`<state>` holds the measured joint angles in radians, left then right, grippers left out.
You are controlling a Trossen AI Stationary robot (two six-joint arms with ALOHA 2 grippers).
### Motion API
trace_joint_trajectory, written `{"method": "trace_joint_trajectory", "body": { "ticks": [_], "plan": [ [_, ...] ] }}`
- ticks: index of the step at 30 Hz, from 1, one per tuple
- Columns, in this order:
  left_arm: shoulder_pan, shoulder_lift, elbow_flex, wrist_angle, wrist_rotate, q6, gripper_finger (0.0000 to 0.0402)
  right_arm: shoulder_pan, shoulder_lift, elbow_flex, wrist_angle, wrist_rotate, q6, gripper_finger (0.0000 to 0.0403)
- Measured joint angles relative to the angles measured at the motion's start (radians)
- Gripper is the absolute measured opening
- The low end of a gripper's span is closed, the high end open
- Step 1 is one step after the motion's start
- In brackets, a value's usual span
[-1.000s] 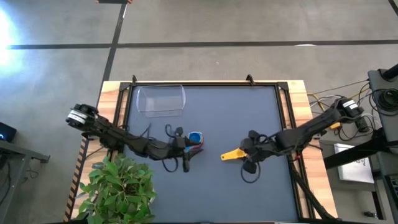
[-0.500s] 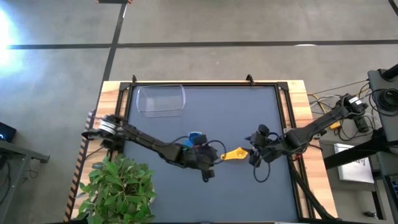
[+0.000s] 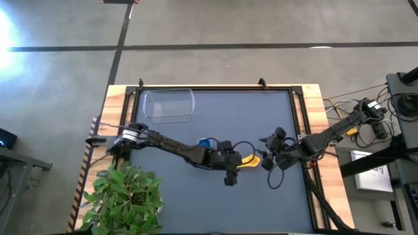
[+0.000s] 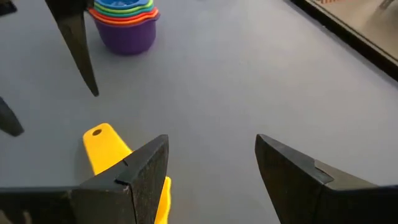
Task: Nest measuring cups in basket
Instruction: Stack the yellow measuring cup on top of the blue measuring cup
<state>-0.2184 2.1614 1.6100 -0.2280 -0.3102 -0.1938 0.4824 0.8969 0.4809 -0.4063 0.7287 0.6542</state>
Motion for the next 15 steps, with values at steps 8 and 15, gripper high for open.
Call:
{"method": "trace_joint_trajectory", "body": {
  "ticks": [8, 15],
  "plan": [
    [0.005, 0.046, 0.000, 0.038, 0.007, -0.006, 0.0275, 0.000, 0.002, -0.002, -0.004, 0.015, -0.010, 0.0231],
    [0.010, 0.105, -0.001, 0.070, 0.008, -0.006, 0.0271, 0.000, 0.002, -0.002, -0.003, 0.015, -0.008, 0.0231]
  ]
}}
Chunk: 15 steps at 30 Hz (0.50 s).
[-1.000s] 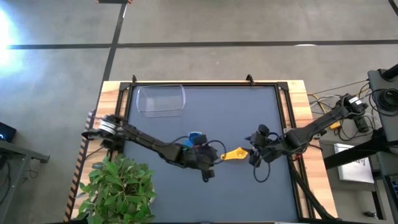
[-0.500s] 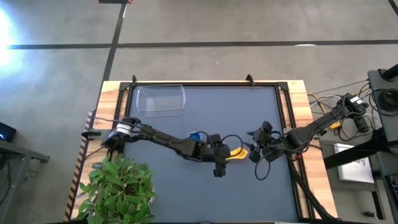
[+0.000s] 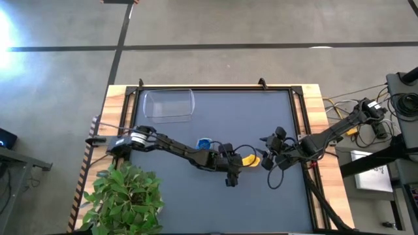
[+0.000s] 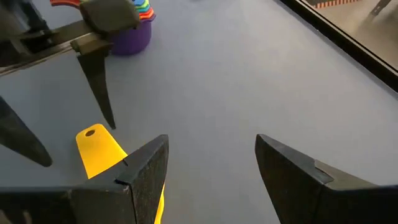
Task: Nest measuring cups in basket
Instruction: Stack the yellow measuring cup on top of the blue measuring cup
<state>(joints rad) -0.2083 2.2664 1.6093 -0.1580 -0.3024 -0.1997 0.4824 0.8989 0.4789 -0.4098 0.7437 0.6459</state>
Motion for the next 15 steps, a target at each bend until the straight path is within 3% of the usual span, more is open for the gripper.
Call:
{"method": "trace_joint_trajectory", "body": {
  "ticks": [15],
  "plan": [
    [0.036, 0.049, -0.002, 0.047, 0.025, -0.032, 0.0270, 0.000, 0.001, -0.002, 0.000, -0.008, 0.007, 0.0231]
  ]
}}
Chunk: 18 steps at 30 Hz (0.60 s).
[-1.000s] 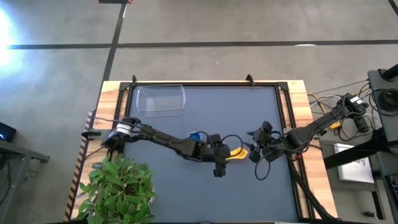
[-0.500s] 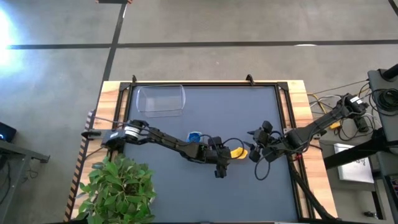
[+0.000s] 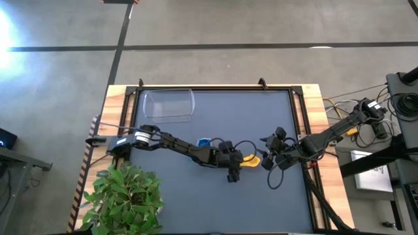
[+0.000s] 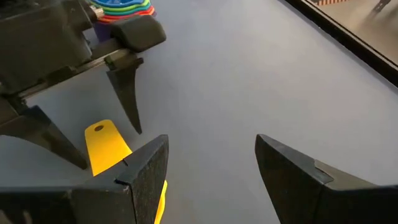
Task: Nest measuring cups in basket
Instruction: Stack the yellow measuring cup on top of the blue measuring cup
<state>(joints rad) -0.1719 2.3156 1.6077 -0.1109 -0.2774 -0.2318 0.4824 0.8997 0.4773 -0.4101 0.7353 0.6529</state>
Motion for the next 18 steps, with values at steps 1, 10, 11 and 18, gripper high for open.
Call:
{"method": "trace_joint_trajectory", "body": {
  "ticks": [1, 10, 11, 18],
  "plan": [
    [0.000, 0.002, 0.000, 0.001, 0.001, -0.004, 0.0269, 0.000, 0.000, -0.001, -0.001, -0.001, 0.000, 0.0231],
    [0.000, 0.003, 0.000, 0.002, 0.011, -0.005, 0.0198, 0.000, 0.000, -0.005, -0.001, -0.001, -0.002, 0.0231],
    [-0.001, 0.003, 0.000, 0.002, 0.011, 0.001, 0.0184, 0.000, 0.000, -0.005, -0.001, -0.001, -0.002, 0.0231],
    [0.003, 0.003, 0.000, 0.000, 0.012, 0.005, 0.0123, 0.000, 0.000, -0.005, -0.001, -0.002, -0.002, 0.0231]
  ]
}}
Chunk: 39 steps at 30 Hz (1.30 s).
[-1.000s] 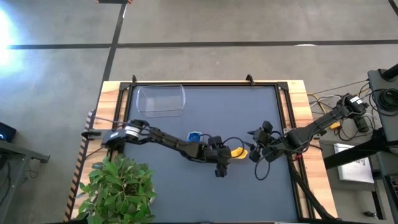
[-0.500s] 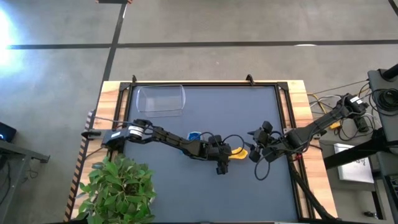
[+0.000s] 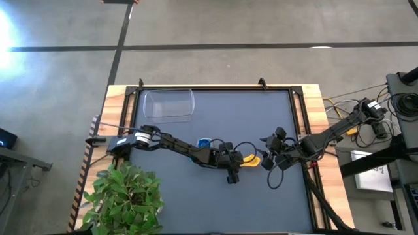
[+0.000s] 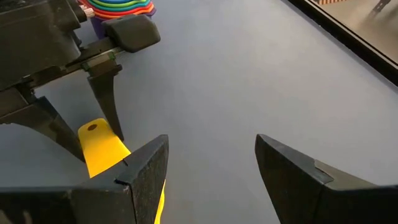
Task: Nest measuring cups in basket
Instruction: Stack the yellow measuring cup on top of the blue measuring cup
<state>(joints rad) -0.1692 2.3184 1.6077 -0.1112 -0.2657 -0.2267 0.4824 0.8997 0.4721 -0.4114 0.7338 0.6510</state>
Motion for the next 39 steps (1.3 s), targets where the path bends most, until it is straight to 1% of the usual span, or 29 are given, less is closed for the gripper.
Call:
{"method": "trace_joint_trajectory", "body": {
  "ticks": [7, 13, 18, 20, 23, 26, 29, 32, 36, 39],
  "plan": [
    [0.001, -0.008, 0.000, -0.013, -0.005, -0.002, 0.0123, 0.000, 0.000, 0.000, -0.003, -0.009, 0.000, 0.0231],
    [-0.002, -0.068, 0.000, -0.056, -0.013, 0.000, 0.0125, 0.000, 0.000, 0.000, -0.002, -0.047, 0.003, 0.0231],
    [-0.008, -0.107, 0.000, -0.182, -0.017, -0.042, 0.0126, 0.000, 0.000, 0.000, -0.003, -0.061, 0.003, 0.0231],
    [-0.008, -0.131, 0.000, -0.241, -0.041, -0.069, 0.0126, 0.000, 0.000, 0.000, -0.003, -0.062, 0.009, 0.0231],
    [-0.019, -0.169, -0.015, -0.296, -0.108, -0.084, 0.0126, 0.004, 0.000, 0.000, -0.002, -0.080, 0.020, 0.0231],
    [-0.031, -0.214, -0.048, -0.308, -0.119, -0.091, 0.0126, 0.018, 0.000, 0.000, 0.000, -0.080, 0.020, 0.0231],
    [-0.042, -0.298, -0.107, -0.300, -0.163, -0.112, 0.0127, 0.025, 0.000, 0.000, 0.002, -0.080, 0.023, 0.0231],
    [-0.054, -0.398, -0.214, -0.310, -0.210, -0.178, 0.0127, 0.037, 0.000, 0.000, 0.004, -0.080, 0.031, 0.0231],
    [-0.084, -0.568, -0.396, -0.298, -0.269, -0.319, 0.0127, 0.043, 0.000, 0.000, 0.008, -0.080, 0.031, 0.0231],
    [-0.104, -0.681, -0.529, -0.270, -0.276, -0.445, 0.0127, 0.043, 0.000, 0.000, 0.010, -0.077, 0.031, 0.0231]
  ]
}}
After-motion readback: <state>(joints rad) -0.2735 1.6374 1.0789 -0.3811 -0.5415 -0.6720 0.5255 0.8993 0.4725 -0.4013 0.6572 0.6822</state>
